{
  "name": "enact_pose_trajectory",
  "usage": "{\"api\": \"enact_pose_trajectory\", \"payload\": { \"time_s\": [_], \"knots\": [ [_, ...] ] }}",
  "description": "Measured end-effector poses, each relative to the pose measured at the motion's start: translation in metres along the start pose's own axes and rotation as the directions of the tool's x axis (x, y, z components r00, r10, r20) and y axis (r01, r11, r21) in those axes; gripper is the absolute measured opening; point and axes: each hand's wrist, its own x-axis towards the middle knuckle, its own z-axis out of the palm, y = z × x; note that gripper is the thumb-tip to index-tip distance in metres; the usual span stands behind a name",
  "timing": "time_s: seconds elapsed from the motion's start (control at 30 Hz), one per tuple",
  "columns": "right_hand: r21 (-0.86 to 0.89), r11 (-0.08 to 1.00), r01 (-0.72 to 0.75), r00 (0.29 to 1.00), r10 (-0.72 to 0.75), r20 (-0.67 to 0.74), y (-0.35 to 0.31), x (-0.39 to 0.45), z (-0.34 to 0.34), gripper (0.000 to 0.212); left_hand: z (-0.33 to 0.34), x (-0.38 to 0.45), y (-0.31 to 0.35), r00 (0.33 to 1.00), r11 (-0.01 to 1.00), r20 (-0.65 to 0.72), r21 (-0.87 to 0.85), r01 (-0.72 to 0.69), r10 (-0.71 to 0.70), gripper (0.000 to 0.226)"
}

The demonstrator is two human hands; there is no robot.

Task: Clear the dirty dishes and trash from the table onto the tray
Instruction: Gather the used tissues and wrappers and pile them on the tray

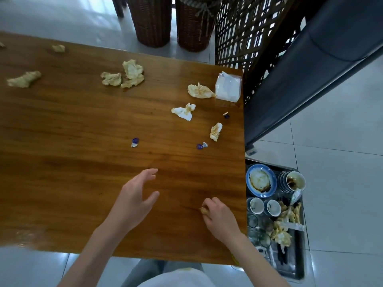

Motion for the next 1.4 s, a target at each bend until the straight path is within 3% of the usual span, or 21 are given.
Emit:
{"api": "enact_pose_trajectory", "payload": {
  "time_s": [0.13,0.33,0.5,0.77,1.0,1.17,1.4],
  "knots": [
    [0.219,0.968,-0.122,0.973,0.161,-0.168,0.009,0.044,-0.038,0.016,-0.002,0.012,0.003,0.999,1.0,-0.039,0.019,0.025,-0.024,0.058],
    [0.301,0.941,-0.152,0.891,0.262,-0.37,0.01,0.156,-0.1,0.029,-0.003,0.047,0.002,0.995,0.998,-0.083,0.023,0.052,-0.05,0.057],
    [0.232,0.953,-0.195,0.893,0.27,-0.361,0.001,0.216,-0.106,0.033,-0.005,0.07,-0.006,0.994,0.999,-0.092,-0.006,0.054,-0.055,0.055],
    [0.098,0.939,-0.329,0.866,0.341,-0.365,-0.001,0.229,-0.076,0.029,-0.013,0.099,-0.037,0.996,0.997,-0.057,0.02,0.071,-0.07,0.054],
    [0.203,0.938,-0.281,0.841,0.342,-0.419,-0.002,0.223,-0.074,0.024,-0.014,0.117,-0.059,0.993,0.994,-0.105,0.094,0.057,-0.047,0.047],
    [0.31,0.915,-0.257,0.774,0.387,-0.5,0.001,0.23,-0.104,0.025,-0.013,0.144,-0.069,0.95,0.941,-0.26,0.242,0.236,-0.172,0.054],
    [0.298,0.901,-0.315,0.746,0.429,-0.51,0.014,0.245,-0.126,0.022,-0.012,0.163,-0.071,0.963,0.955,-0.226,0.217,0.2,-0.15,0.037]
  ]
}}
